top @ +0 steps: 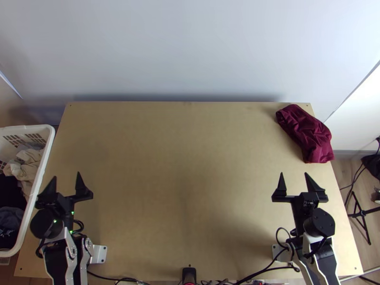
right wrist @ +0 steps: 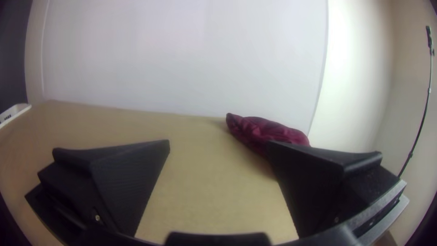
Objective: Fold the t-shirt
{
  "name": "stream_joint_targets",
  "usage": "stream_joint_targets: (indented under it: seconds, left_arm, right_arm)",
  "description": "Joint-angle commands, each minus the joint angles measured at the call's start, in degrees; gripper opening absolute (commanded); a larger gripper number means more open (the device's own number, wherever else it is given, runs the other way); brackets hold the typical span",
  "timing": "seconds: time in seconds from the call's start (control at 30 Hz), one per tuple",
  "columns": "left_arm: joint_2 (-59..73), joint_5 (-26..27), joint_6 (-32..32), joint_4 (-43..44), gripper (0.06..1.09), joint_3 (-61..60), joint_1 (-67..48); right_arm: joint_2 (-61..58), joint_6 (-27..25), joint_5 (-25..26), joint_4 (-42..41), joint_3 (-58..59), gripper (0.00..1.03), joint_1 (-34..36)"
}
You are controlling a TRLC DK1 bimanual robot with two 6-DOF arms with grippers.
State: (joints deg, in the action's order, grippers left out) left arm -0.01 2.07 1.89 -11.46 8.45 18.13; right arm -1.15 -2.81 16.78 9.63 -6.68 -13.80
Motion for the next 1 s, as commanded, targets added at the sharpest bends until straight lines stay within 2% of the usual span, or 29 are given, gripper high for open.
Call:
stream_joint_targets:
  seconds: [0.0, 0.1, 0.97]
  left_arm:
    - [2.6, 0.0, -1.5, -1.1, 1.04, -4.1, 0.2]
    - [-0.2, 0.0, -1.5, -0.9, 1.05, -4.1, 0.2]
    - [0.0, 0.0, -1.5, -1.1, 1.05, -4.1, 0.2]
  right_arm:
    - [1.2, 10.6, 0.2, 2.9, 1.2, 0.98, 0.1]
    - [1.2, 14.2, 0.2, 4.1, 1.3, 0.98, 0.5]
    - [1.2, 14.3, 0.2, 4.1, 1.3, 0.98, 0.7]
